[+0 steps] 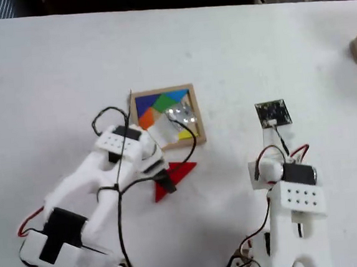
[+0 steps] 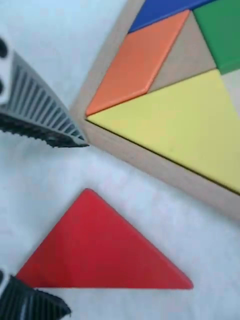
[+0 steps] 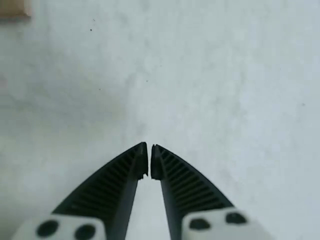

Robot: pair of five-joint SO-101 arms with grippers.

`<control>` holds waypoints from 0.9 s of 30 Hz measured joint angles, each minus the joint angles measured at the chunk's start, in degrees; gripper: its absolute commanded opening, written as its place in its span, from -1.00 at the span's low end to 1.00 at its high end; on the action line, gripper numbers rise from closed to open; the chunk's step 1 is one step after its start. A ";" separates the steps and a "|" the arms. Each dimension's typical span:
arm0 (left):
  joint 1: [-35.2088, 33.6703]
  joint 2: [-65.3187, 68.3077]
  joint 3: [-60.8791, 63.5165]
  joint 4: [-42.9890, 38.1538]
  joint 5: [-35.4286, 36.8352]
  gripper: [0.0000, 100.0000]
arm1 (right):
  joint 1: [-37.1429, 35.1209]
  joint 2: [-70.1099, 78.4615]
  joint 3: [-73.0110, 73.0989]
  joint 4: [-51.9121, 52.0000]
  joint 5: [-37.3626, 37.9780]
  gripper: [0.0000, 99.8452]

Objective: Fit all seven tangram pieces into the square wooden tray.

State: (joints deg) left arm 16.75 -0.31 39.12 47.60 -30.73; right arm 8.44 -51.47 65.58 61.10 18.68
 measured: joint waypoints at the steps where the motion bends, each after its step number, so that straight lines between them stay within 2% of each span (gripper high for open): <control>1: 0.26 0.00 0.00 0.00 -0.79 -0.22 | 0.00 -1.85 0.79 0.00 0.00 -0.95; 9: 1.49 0.00 0.00 0.00 -5.63 -0.22 | 0.00 -11.34 4.40 0.00 0.00 -0.95; 27: 4.13 0.00 1.23 2.37 -3.69 -0.23 | 0.00 -11.78 4.40 0.00 0.53 -0.95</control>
State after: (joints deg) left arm 20.88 -0.31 40.35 49.98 -34.42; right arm 8.44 -63.25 69.98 61.10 19.21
